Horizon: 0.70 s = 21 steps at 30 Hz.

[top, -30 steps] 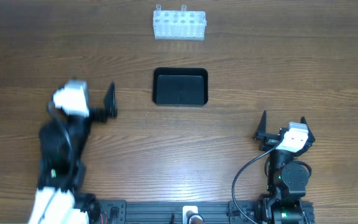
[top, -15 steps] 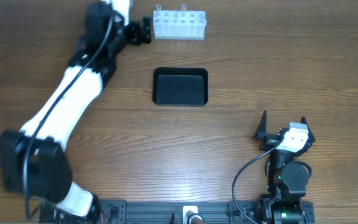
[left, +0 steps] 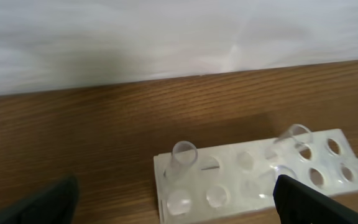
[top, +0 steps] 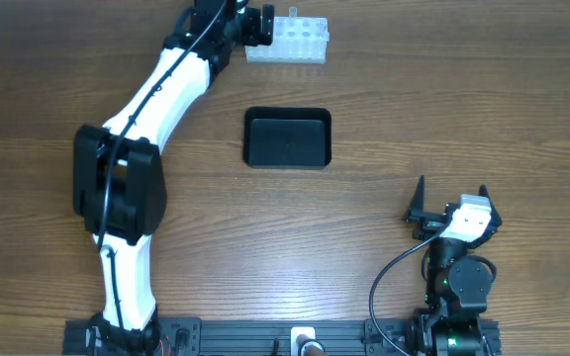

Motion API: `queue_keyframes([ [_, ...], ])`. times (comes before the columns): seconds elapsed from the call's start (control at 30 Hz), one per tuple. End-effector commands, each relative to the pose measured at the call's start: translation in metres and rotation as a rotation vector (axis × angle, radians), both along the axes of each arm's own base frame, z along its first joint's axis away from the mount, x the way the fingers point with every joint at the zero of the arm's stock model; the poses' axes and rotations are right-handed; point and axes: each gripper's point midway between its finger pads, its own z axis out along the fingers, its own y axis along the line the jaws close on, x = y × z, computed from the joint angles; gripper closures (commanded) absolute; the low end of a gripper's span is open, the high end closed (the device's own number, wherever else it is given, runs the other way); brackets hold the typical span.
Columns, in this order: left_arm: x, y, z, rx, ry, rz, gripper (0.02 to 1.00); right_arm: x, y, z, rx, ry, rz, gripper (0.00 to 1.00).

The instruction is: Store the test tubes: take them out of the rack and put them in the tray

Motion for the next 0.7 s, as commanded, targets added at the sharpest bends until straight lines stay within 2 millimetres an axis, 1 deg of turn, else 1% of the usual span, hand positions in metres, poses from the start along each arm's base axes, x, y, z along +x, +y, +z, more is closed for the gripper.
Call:
queue_keyframes([
  [0.03, 0.011, 0.002, -0.01, -0.002, 0.004, 0.045, 0.02, 0.0, -0.001, -0.002, -0.001, 0.003, -0.003, 0.009],
  [0.2, 0.019, 0.002, -0.023, 0.02, 0.021, 0.062, 0.051, 0.0, -0.001, -0.002, -0.001, 0.003, -0.003, 0.009],
  [0.37, 0.027, -0.001, -0.024, 0.03, 0.023, 0.068, 0.121, 0.0, -0.001, -0.002, -0.001, 0.003, -0.003, 0.009],
  [0.53, 0.026, -0.004, -0.03, 0.034, 0.031, 0.064, 0.174, 0.0, -0.001, -0.002, -0.001, 0.003, -0.003, 0.007],
  [0.7, 0.025, -0.005, -0.03, 0.051, 0.027, 0.072, 0.233, 0.0, -0.001, -0.002, -0.001, 0.003, -0.003, 0.009],
])
